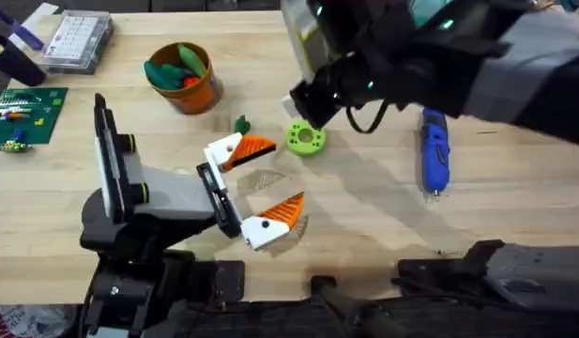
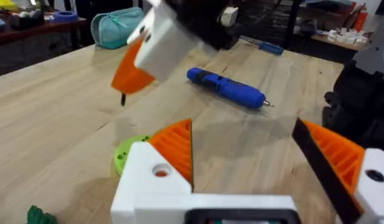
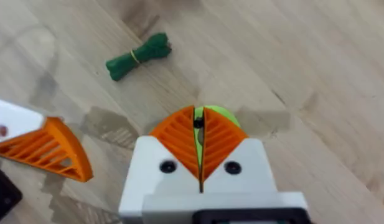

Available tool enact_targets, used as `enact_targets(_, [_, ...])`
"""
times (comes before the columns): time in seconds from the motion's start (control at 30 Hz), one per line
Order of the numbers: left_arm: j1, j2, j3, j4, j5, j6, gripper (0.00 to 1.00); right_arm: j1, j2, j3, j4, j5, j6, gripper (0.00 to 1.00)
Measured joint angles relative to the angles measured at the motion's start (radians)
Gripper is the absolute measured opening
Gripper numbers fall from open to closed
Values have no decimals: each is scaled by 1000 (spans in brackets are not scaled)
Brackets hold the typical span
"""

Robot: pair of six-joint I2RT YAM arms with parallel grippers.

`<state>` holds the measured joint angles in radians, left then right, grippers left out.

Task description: Pick up the gripper from the table and insert it into the empty holder that is missing its gripper. Then pick up a screw, insert it into the mounting hole, and use the screwdriver to tighten it. Finally, clean up the table by picking up the vegetable and placing it into the bucket.

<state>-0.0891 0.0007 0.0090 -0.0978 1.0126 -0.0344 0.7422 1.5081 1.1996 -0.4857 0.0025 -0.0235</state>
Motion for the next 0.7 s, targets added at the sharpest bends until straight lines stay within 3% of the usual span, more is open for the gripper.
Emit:
enact_targets(0.3, [0, 0, 0, 0, 0, 0, 986, 24, -16, 204, -189, -49, -4, 4])
enact_targets(0.7, [0, 0, 0, 0, 0, 0, 986, 184, -16, 379, -348, -72, -8, 4])
